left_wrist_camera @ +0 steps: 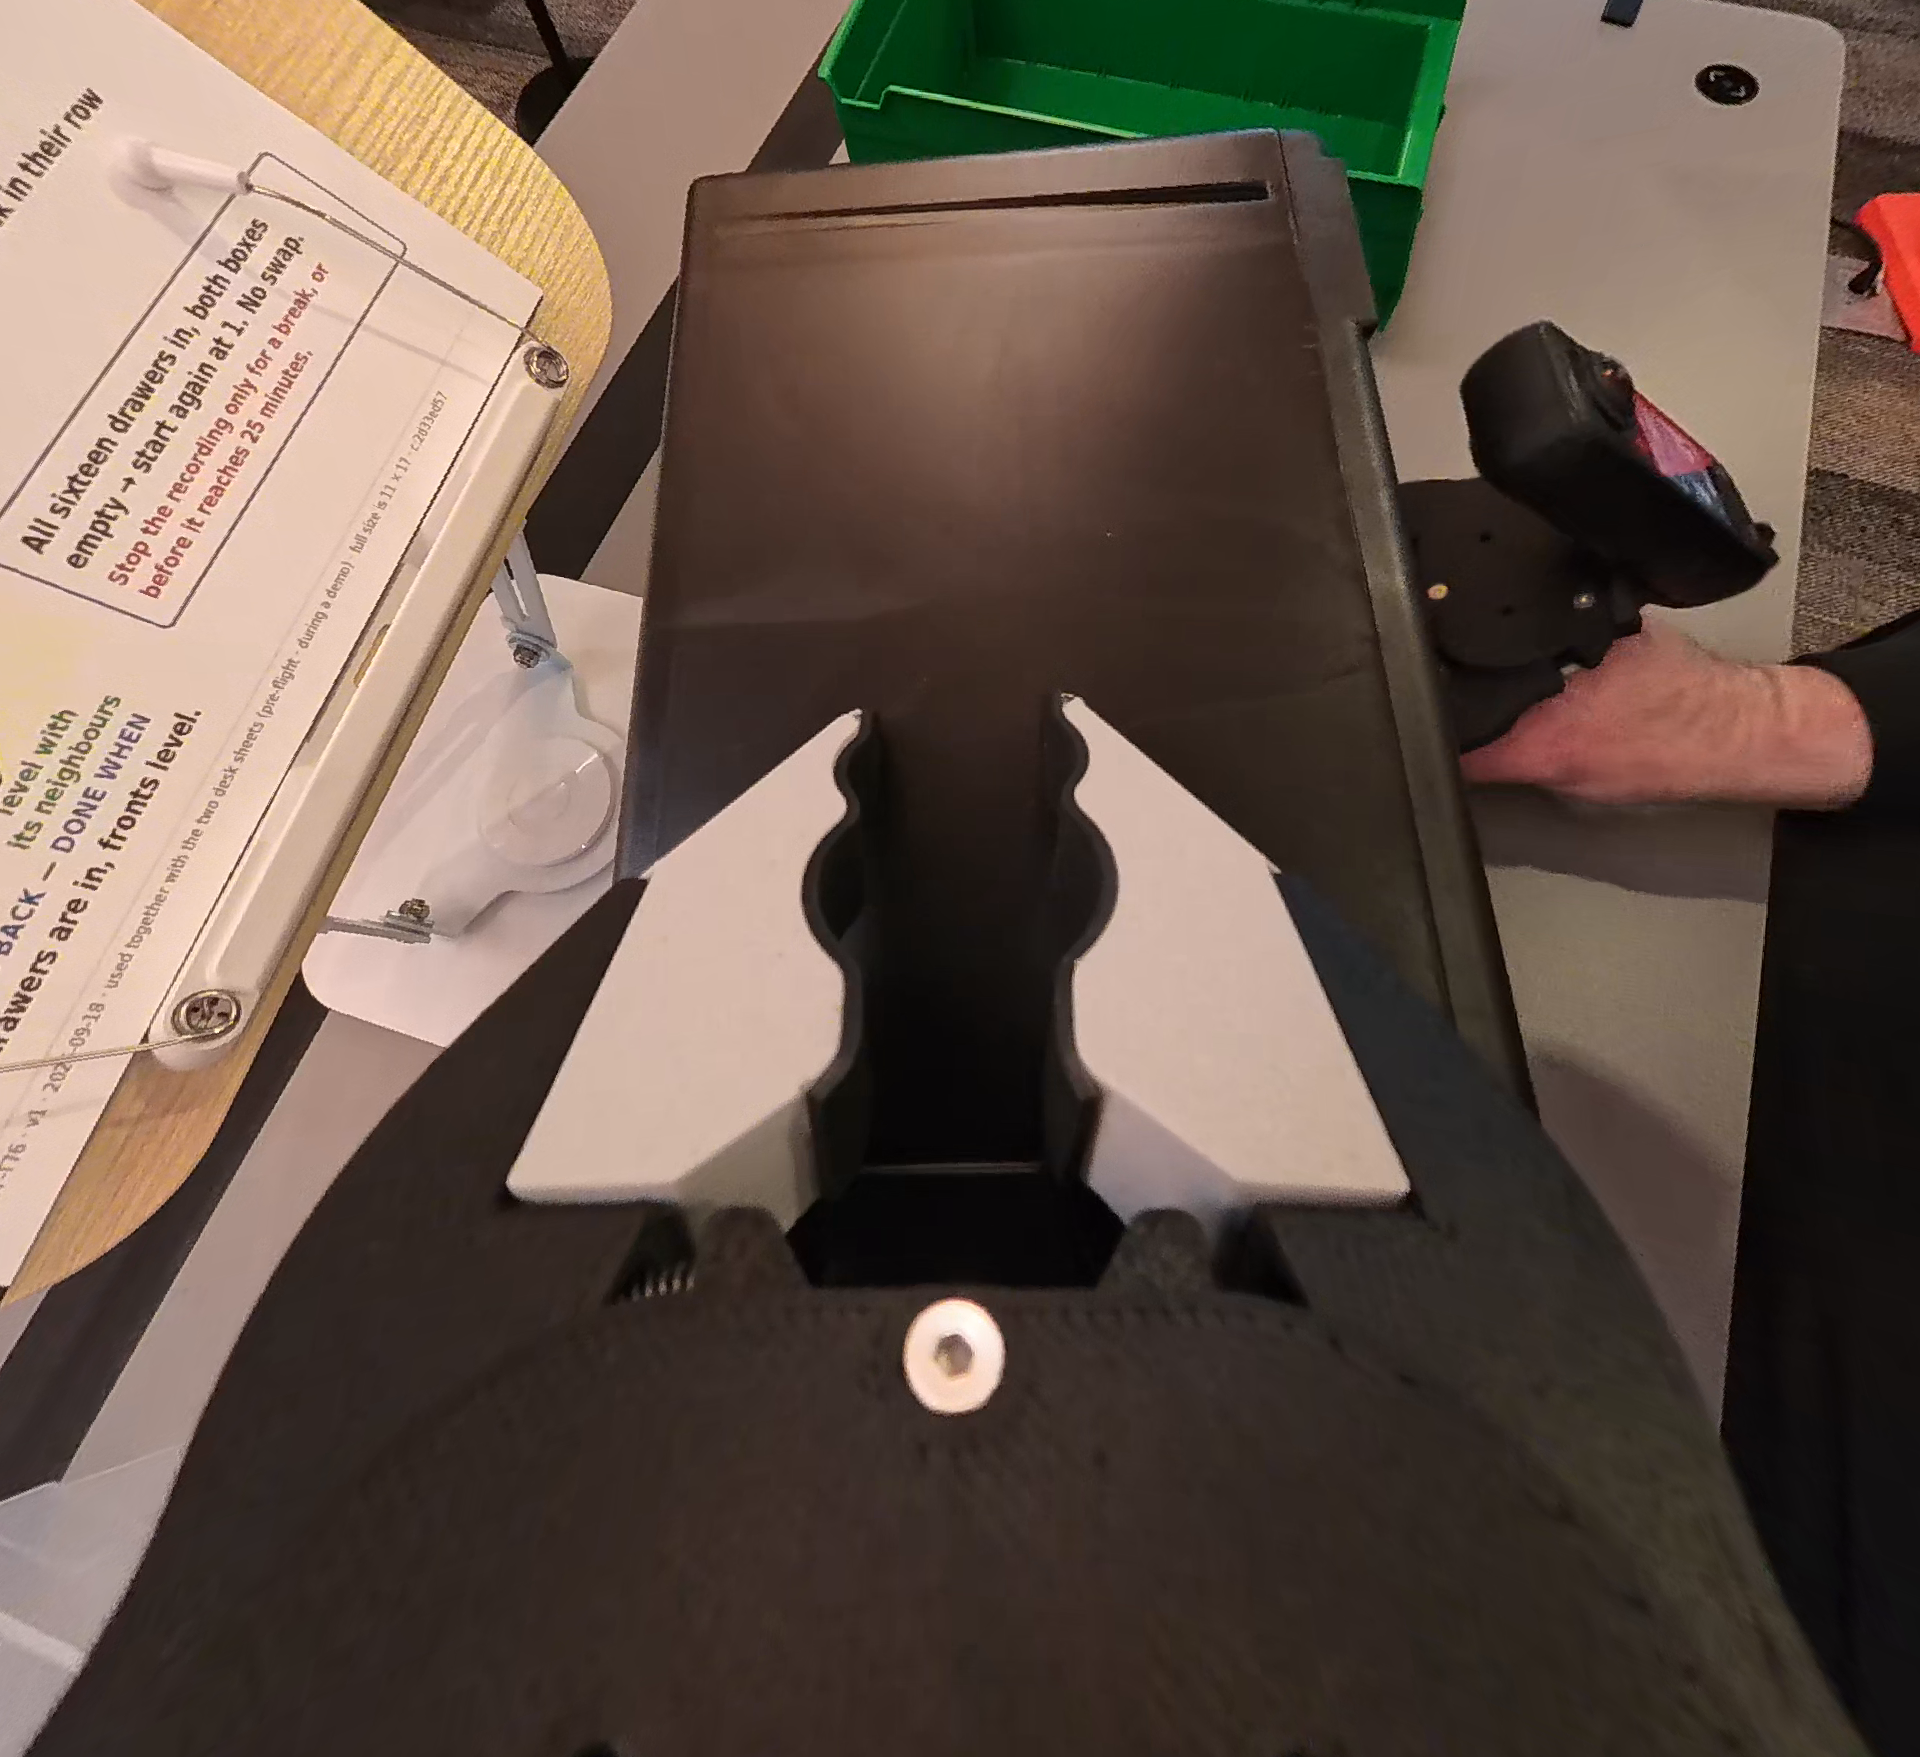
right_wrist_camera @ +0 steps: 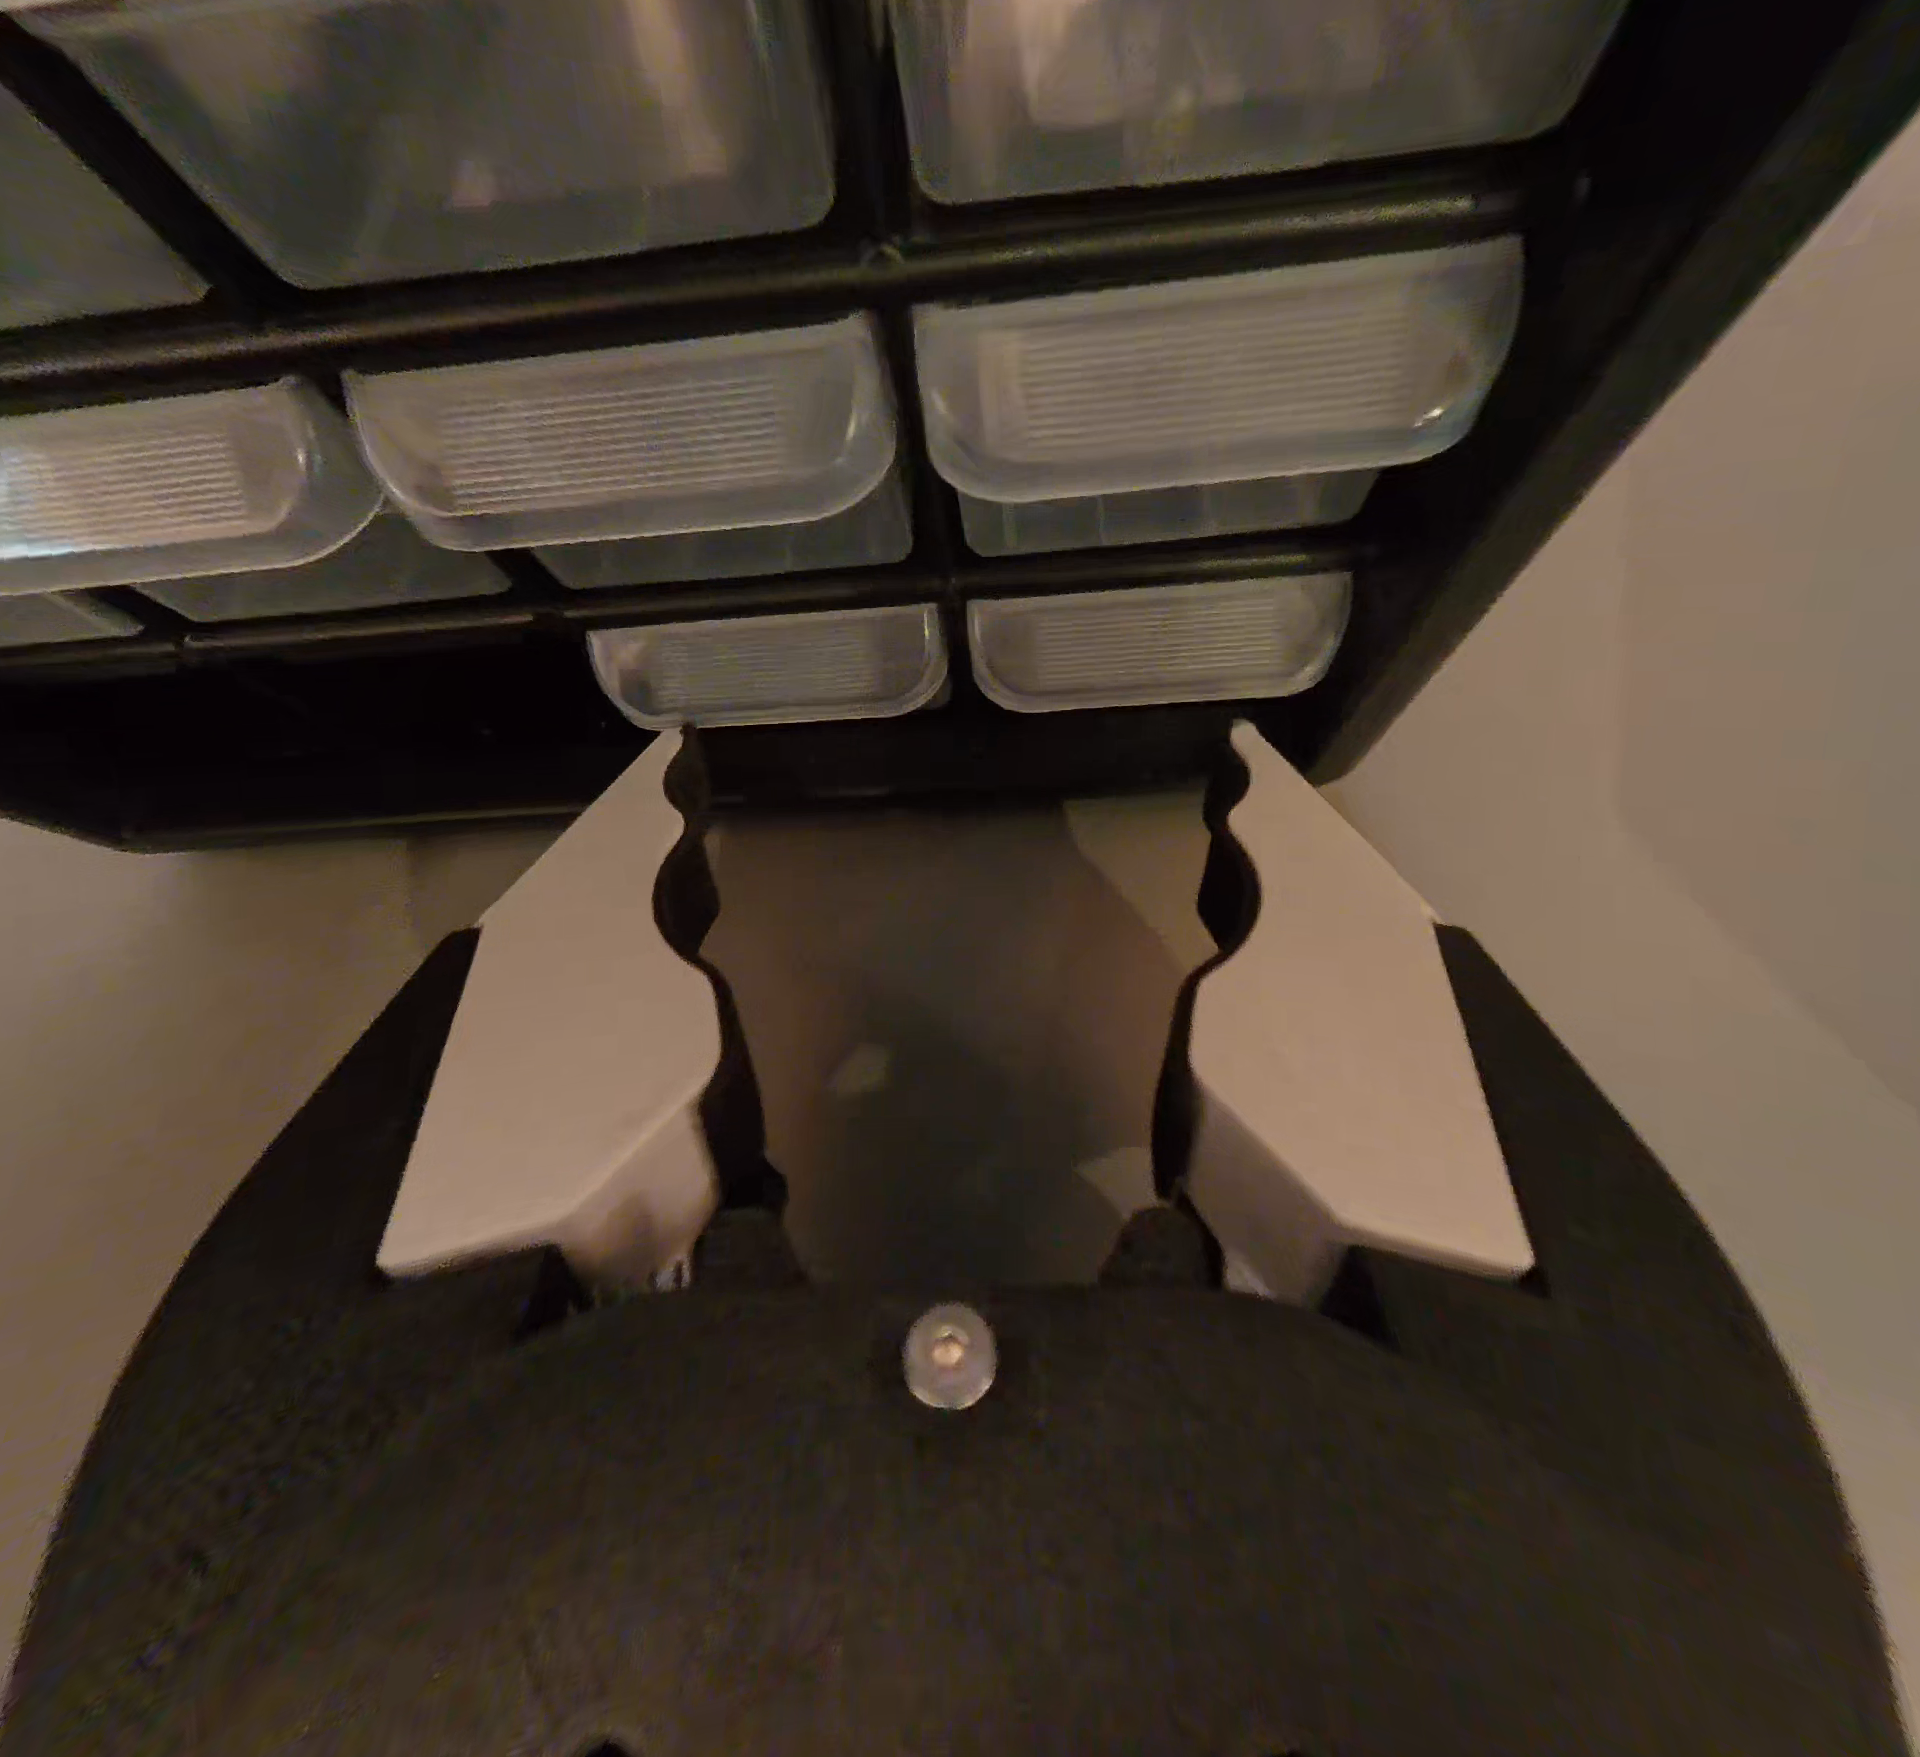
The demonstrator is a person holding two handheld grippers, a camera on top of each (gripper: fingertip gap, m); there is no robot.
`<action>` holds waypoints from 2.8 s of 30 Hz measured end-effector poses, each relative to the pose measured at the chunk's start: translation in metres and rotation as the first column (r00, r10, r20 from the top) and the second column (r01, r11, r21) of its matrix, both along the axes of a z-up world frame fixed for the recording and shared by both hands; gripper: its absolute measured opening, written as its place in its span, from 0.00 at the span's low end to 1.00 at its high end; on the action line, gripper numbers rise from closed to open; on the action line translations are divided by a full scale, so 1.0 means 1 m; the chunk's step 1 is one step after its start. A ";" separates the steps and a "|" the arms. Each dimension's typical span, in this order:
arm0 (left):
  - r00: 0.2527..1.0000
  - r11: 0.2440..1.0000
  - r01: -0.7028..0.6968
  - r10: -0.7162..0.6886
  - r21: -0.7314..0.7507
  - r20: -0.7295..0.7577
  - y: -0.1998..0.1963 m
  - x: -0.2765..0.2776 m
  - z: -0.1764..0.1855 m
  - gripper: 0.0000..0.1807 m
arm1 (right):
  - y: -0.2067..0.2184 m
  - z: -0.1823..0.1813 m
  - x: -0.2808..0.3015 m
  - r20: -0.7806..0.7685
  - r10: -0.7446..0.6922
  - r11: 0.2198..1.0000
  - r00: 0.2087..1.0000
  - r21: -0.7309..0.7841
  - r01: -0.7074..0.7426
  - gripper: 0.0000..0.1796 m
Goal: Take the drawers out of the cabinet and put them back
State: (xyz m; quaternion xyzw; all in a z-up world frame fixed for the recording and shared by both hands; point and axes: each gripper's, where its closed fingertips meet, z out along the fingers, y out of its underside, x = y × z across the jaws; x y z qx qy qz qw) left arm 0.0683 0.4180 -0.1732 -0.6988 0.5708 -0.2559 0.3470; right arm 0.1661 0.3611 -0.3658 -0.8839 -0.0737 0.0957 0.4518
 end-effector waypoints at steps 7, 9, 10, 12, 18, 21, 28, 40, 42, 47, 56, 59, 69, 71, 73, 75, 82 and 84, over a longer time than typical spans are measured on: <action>0.999 0.988 -0.042 0.039 0.145 0.028 0.015 -0.026 0.020 0.30 | -0.005 0.000 -0.001 0.002 0.088 0.996 0.996 0.000 -0.088 0.53; 0.987 0.970 -0.142 0.123 0.197 0.108 0.033 -0.063 0.042 0.28 | -0.005 0.000 0.001 -0.005 0.097 0.995 0.995 0.001 -0.097 0.51; 0.978 0.956 -0.194 0.172 0.221 0.117 0.044 -0.087 0.048 0.26 | -0.005 0.000 0.002 -0.009 0.098 0.995 0.995 0.002 -0.098 0.51; 0.954 0.921 -0.299 0.290 0.252 0.072 0.068 -0.141 0.041 0.25 | -0.004 0.000 0.002 -0.010 0.101 0.995 0.995 0.002 -0.101 0.51; 0.790 0.829 -0.475 0.549 0.294 -0.274 0.122 -0.285 -0.059 0.34 | -0.002 -0.004 -0.001 0.064 0.114 0.993 0.991 -0.005 -0.114 0.53; 0.735 0.833 -0.453 0.551 0.319 -0.396 0.138 -0.318 -0.113 0.29 | -0.002 -0.004 -0.002 0.072 0.118 0.993 0.990 -0.006 -0.118 0.53; 0.596 0.889 -0.341 0.457 0.307 -0.660 0.158 -0.348 -0.196 0.20 | -0.002 -0.003 0.000 0.040 0.113 0.994 0.993 -0.002 -0.113 0.51; 0.638 0.913 -0.271 0.408 0.306 -0.653 0.119 -0.330 -0.165 0.00 | -0.004 0.002 0.000 -0.045 0.152 0.988 0.987 0.004 -0.152 0.51; 0.656 0.916 -0.247 0.398 0.315 -0.642 0.092 -0.322 -0.139 0.00 | -0.011 0.005 0.005 -0.071 0.164 0.986 0.984 -0.006 -0.165 0.48; 0.745 0.938 -0.106 0.295 0.330 -0.598 -0.007 -0.271 -0.081 0.00 | -0.033 0.045 0.023 -0.091 0.220 0.975 0.971 0.042 -0.217 0.36; 0.807 0.967 0.240 -0.148 0.089 -0.572 -0.189 -0.106 -0.162 0.00 | -0.115 0.093 -0.057 -0.009 0.554 0.825 0.833 0.137 -0.548 0.43; 0.762 0.946 0.321 -0.227 0.049 -0.607 -0.212 -0.076 -0.194 0.00 | -0.145 0.078 -0.088 0.083 0.641 0.759 0.763 0.076 -0.646 0.55; 0.819 0.936 0.353 -0.311 -0.005 -0.482 -0.229 -0.042 -0.192 0.13 | -0.159 0.017 -0.118 0.126 0.770 0.636 0.625 -0.082 -0.767 0.62; 0.830 0.936 0.353 -0.308 0.010 -0.465 -0.223 -0.056 -0.168 0.11 | -0.153 0.017 -0.126 0.125 0.794 0.605 0.595 -0.065 -0.794 0.62; 0.872 0.944 0.323 -0.269 0.067 -0.410 -0.209 -0.063 -0.130 0.10 | -0.149 0.013 -0.136 0.108 0.831 0.554 0.546 -0.067 -0.830 0.62; 0.920 0.944 0.288 -0.227 0.160 -0.319 -0.190 -0.064 -0.081 0.10 | -0.145 0.006 -0.146 0.116 0.868 0.493 0.483 -0.092 -0.865 0.61; 0.983 0.898 0.128 -0.060 0.421 -0.171 -0.097 -0.055 0.025 0.09 | -0.148 -0.024 -0.159 0.116 0.933 0.357 0.340 -0.219 -0.908 0.42; 0.985 0.900 0.121 -0.056 0.418 -0.165 -0.075 -0.044 0.027 0.09 | -0.148 -0.024 -0.158 0.110 0.931 0.363 0.347 -0.227 -0.904 0.41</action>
